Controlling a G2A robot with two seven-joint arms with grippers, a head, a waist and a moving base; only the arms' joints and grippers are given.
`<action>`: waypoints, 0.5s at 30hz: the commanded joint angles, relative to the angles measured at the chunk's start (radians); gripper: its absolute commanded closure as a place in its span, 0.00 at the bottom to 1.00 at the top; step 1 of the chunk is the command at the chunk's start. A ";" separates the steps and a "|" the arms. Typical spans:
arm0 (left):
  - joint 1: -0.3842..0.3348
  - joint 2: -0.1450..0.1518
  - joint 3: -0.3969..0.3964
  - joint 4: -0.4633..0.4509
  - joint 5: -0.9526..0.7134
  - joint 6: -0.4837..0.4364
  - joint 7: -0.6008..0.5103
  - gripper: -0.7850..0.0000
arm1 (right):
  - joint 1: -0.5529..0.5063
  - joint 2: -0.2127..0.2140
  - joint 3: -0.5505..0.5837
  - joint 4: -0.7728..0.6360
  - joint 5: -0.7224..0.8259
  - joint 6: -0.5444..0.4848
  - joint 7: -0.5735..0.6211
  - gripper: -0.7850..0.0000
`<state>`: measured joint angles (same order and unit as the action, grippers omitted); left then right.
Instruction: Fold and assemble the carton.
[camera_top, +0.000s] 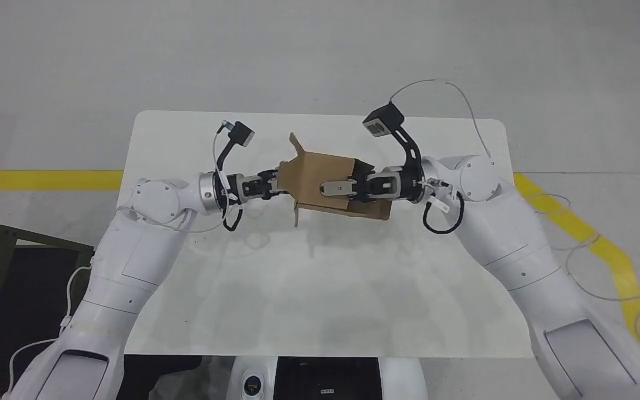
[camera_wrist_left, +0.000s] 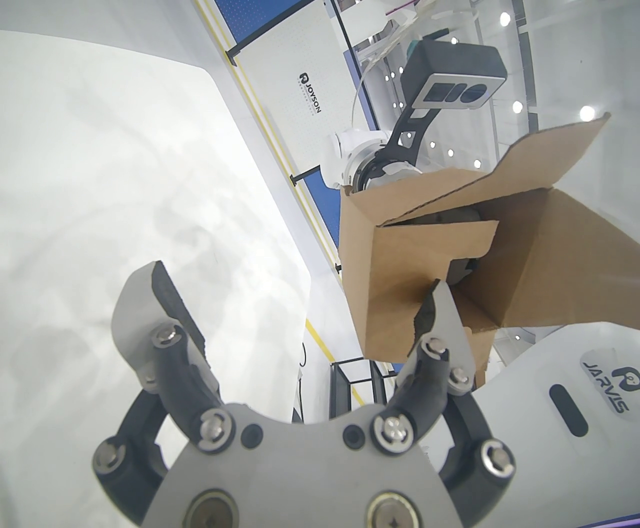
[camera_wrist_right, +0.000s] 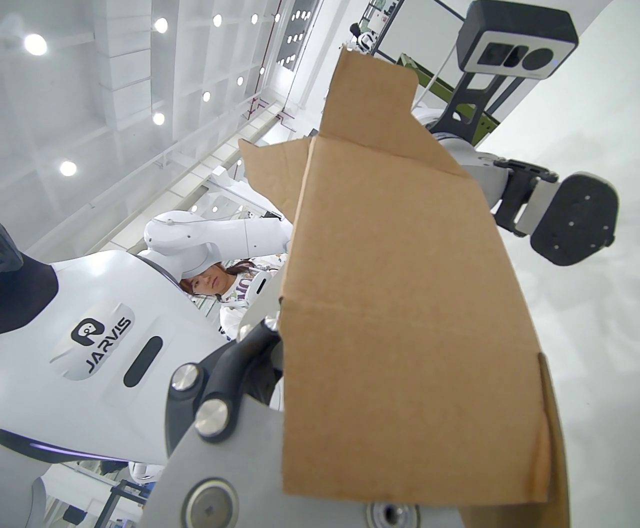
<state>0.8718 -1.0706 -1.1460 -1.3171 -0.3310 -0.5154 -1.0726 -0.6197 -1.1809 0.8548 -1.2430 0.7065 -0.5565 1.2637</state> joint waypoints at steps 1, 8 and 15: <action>0.000 0.000 0.000 0.001 -0.001 0.002 0.001 0.00 | -0.001 0.000 -0.002 -0.003 0.001 0.002 0.002 1.00; 0.000 0.000 0.001 0.002 -0.011 0.003 0.003 0.00 | -0.003 0.000 -0.008 -0.015 0.008 0.006 0.006 1.00; -0.003 0.000 0.002 0.004 -0.016 0.003 0.004 0.00 | -0.003 0.000 -0.012 -0.020 0.012 0.008 0.008 1.00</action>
<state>0.8688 -1.0709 -1.1443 -1.3131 -0.3463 -0.5119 -1.0687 -0.6234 -1.1812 0.8427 -1.2631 0.7185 -0.5485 1.2717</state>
